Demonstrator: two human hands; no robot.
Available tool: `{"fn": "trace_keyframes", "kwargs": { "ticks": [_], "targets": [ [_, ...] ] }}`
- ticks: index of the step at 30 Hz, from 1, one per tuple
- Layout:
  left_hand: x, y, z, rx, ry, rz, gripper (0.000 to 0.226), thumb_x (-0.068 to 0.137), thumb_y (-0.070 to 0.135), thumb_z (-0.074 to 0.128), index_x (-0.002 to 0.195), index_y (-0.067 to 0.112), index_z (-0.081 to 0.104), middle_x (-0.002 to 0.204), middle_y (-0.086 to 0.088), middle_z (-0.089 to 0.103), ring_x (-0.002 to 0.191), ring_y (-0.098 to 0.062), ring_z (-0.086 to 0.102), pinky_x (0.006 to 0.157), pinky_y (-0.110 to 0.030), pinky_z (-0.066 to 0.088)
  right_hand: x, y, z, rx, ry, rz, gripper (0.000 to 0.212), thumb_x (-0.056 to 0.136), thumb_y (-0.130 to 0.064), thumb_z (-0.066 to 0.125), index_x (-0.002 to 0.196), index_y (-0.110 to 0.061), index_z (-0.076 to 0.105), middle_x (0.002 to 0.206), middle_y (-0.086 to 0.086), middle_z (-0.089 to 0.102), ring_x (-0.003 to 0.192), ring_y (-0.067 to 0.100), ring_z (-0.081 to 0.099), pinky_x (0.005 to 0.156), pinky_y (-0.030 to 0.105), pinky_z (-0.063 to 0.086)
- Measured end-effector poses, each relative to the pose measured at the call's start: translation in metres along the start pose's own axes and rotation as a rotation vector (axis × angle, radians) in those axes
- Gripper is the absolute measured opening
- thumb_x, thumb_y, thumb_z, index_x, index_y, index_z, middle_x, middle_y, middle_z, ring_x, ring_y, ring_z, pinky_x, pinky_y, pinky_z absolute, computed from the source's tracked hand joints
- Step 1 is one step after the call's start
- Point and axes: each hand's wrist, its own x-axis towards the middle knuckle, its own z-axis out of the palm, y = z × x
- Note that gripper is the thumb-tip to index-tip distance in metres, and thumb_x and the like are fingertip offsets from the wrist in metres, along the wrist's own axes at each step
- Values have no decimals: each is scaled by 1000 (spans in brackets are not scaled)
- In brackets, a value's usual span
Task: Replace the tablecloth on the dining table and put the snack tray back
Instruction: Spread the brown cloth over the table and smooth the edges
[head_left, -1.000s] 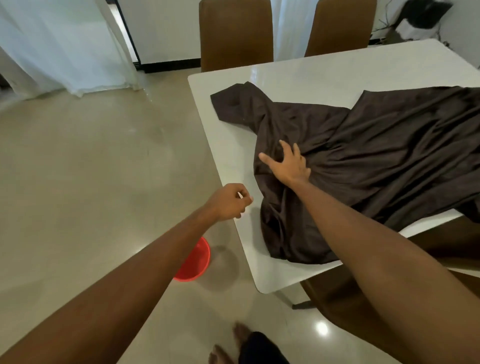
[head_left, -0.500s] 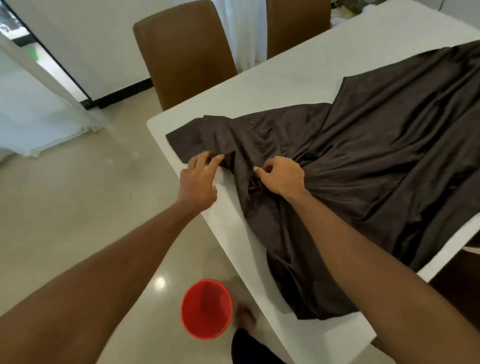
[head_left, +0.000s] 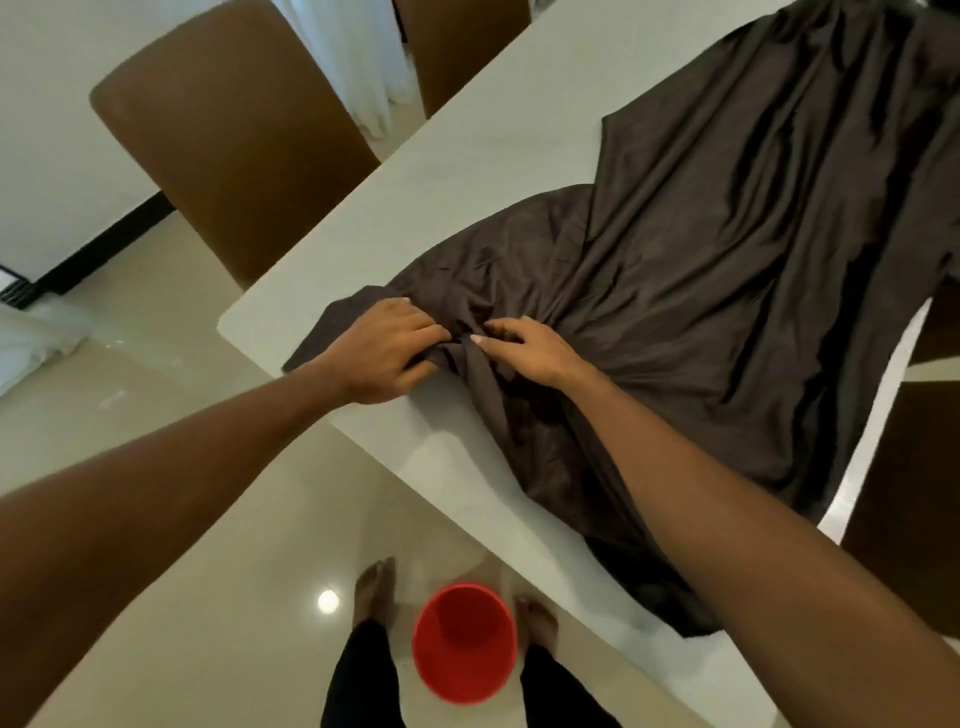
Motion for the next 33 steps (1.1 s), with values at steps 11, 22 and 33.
{"fn": "trace_keyframes", "kwargs": {
  "ticks": [11, 22, 33],
  "targets": [
    [-7, -71, -40, -585, -320, -67, 24, 92, 31, 51, 88, 19, 72, 95, 4, 68, 89, -15, 59, 86, -36, 45, -60, -65, 66, -60, 513, -155, 78, 76, -70, 71, 142, -34, 52, 131, -10, 56, 122, 9, 54, 103, 29, 46],
    [-49, -119, -79, -488, -522, -49, 18, 89, 12, 58, 77, 15, 71, 95, -3, 66, 91, -21, 58, 85, -31, 38, -109, -97, 106, -538, 498, 59, 20, 92, -44, 62, 102, -29, 70, 79, -7, 69, 78, 23, 67, 66, 34, 51],
    [-152, -106, -16, 277, -796, 79, 53, 90, 54, 43, 124, 18, 60, 122, -8, 64, 110, -29, 63, 84, -39, 46, -100, -113, 130, -351, 320, 116, 14, 92, -43, 66, 101, -35, 73, 96, -6, 73, 89, 12, 65, 83, 32, 52]
  ]
}}
